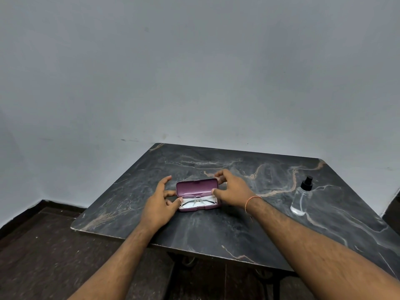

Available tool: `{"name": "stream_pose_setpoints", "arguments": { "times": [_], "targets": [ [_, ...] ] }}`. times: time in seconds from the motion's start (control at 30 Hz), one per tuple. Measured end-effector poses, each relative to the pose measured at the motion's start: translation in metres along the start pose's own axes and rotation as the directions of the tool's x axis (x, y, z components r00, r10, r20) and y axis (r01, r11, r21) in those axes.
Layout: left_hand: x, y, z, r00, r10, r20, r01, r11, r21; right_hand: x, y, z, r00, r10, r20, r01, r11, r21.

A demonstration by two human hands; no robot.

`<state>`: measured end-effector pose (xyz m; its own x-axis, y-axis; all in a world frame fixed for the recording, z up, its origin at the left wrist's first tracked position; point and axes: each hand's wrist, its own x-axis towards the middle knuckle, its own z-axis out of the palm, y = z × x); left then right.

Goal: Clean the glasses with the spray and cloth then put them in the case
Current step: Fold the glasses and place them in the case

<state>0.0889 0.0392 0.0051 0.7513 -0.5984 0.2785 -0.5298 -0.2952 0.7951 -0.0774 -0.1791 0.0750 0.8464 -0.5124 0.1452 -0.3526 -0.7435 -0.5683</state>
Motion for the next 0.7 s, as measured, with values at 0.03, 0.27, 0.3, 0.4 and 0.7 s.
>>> {"name": "stream_pose_setpoints", "arguments": {
  "times": [0.03,0.27,0.3,0.4,0.7],
  "targets": [
    [-0.001,0.001,0.0,1.0,0.007,0.005,-0.006,1.0,-0.013,0.001,0.0,-0.001,1.0,-0.026,0.004,0.026,1.0,0.0],
    [-0.005,0.008,-0.002,0.998,0.056,0.012,-0.055,0.993,-0.1,0.009,0.002,-0.006,0.947,-0.212,0.24,0.298,0.859,-0.417],
    [-0.006,0.009,-0.002,0.998,0.06,0.025,-0.056,0.991,-0.123,0.01,0.001,-0.006,0.937,-0.236,0.259,0.336,0.815,-0.473],
    [-0.007,0.008,-0.006,0.994,0.066,0.087,-0.05,0.983,-0.176,0.011,0.0,-0.003,0.91,-0.329,0.253,0.414,0.744,-0.524],
    [-0.007,0.005,-0.006,0.964,0.163,0.21,-0.164,0.986,-0.012,0.001,0.0,-0.002,0.827,-0.514,0.229,0.561,0.727,-0.396]
  ]
}}
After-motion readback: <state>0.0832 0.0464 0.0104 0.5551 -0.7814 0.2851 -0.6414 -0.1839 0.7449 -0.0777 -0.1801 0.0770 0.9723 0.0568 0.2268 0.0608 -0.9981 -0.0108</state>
